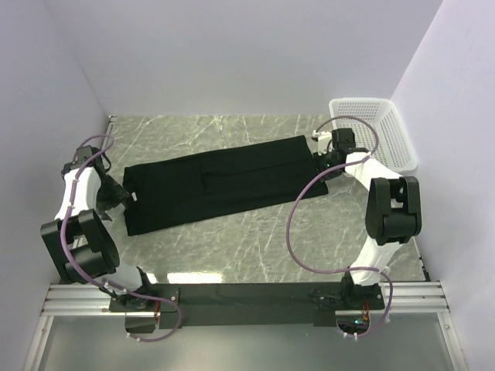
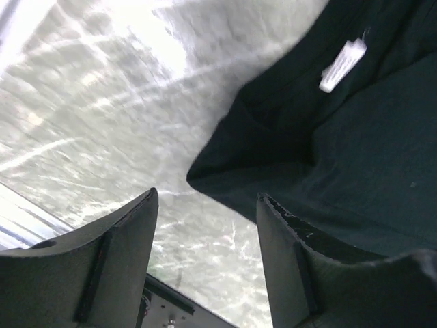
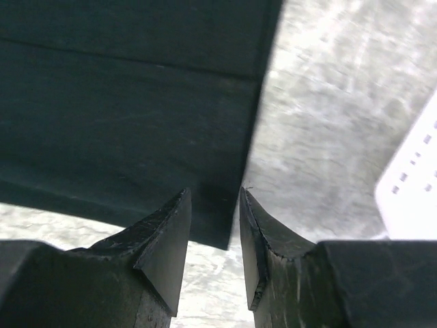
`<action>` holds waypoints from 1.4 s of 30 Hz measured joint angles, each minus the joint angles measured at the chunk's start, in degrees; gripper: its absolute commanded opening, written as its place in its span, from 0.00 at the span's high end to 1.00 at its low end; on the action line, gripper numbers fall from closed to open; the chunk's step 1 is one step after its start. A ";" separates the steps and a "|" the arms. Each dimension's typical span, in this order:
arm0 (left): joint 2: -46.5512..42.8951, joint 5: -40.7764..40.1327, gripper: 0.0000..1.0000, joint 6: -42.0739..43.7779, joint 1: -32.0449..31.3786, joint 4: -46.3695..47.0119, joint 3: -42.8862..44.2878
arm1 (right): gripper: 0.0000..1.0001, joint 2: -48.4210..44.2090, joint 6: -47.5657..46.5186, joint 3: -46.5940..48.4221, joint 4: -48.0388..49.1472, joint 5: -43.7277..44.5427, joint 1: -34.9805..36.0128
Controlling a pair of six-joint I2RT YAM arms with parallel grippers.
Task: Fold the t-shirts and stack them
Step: Fold the tshirt
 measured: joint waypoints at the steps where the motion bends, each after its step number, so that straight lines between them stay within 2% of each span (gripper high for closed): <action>1: -0.04 0.79 0.39 0.26 0.00 0.00 -0.55 | 0.58 -0.09 -0.13 0.00 -0.02 -0.76 0.09; 9: -0.02 12.57 0.44 2.40 0.04 3.63 -1.51 | 0.62 -1.68 -1.64 1.27 -0.52 -9.62 0.22; 15: 4.46 20.52 0.53 3.21 -0.22 9.05 0.11 | 0.77 -0.07 -2.47 6.56 -3.32 -17.40 0.22; 16: 5.44 21.57 0.54 3.23 -0.55 10.05 0.17 | 0.82 0.61 -2.45 7.69 -3.65 -18.58 0.24; 20: 9.31 24.61 0.62 3.41 -2.01 12.50 0.20 | 0.86 3.56 -2.38 10.86 -4.98 -21.40 0.50; 26: 14.38 26.29 0.65 3.63 -2.49 14.80 0.98 | 0.85 8.76 -2.34 12.81 -7.37 -20.90 1.44; 32: 19.04 26.01 0.65 3.72 -2.95 15.65 5.49 | 0.85 11.63 -1.84 12.87 -8.83 -18.64 2.51; 42: 23.26 20.65 0.61 3.63 -3.61 15.61 7.76 | 0.85 15.10 0.22 14.95 -10.43 -12.55 2.86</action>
